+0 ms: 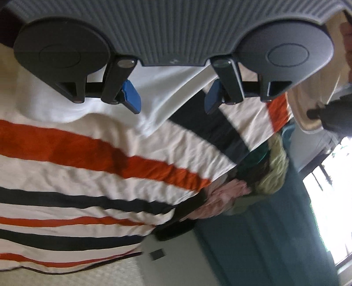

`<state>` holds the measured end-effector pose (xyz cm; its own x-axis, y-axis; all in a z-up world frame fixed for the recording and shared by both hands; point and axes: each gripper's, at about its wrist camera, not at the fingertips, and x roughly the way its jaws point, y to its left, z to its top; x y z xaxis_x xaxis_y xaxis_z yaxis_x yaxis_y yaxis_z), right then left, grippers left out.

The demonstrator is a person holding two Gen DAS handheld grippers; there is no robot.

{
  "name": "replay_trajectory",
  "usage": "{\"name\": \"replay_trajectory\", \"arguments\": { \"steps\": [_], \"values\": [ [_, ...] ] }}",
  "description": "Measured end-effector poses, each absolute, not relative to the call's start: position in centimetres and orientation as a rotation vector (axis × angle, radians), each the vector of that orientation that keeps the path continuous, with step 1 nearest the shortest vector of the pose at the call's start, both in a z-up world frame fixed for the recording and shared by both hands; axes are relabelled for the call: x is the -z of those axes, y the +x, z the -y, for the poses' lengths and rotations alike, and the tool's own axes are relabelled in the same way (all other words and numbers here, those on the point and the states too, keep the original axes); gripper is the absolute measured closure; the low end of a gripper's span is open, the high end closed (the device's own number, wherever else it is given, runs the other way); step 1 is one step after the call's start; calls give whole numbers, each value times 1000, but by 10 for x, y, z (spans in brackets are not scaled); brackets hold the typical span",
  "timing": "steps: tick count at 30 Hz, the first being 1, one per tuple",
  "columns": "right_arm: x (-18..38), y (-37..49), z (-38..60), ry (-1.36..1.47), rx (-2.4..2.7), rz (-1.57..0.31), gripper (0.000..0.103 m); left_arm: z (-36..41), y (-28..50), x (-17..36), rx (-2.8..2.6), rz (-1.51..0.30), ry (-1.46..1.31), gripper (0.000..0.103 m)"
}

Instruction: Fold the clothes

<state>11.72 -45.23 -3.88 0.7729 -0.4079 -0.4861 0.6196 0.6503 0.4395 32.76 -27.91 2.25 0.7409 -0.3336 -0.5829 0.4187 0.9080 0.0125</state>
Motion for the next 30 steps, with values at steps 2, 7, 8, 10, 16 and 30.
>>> {"name": "replay_trajectory", "arguments": {
  "steps": [2,7,8,10,16,30],
  "values": [
    [41,113,460,657,635,-353,35,303,321,-31,467,-594,143,94],
    [47,111,470,693,687,-337,35,345,319,-31,560,-598,107,94],
    [48,113,471,693,690,-334,35,348,321,-27,572,-610,89,94],
    [50,117,471,685,688,-331,35,354,326,-17,594,-635,53,93],
    [57,131,464,649,647,-359,35,317,336,25,631,-713,-19,70],
    [42,130,432,542,493,-341,36,5,215,50,238,-751,-234,34]
  ]
}}
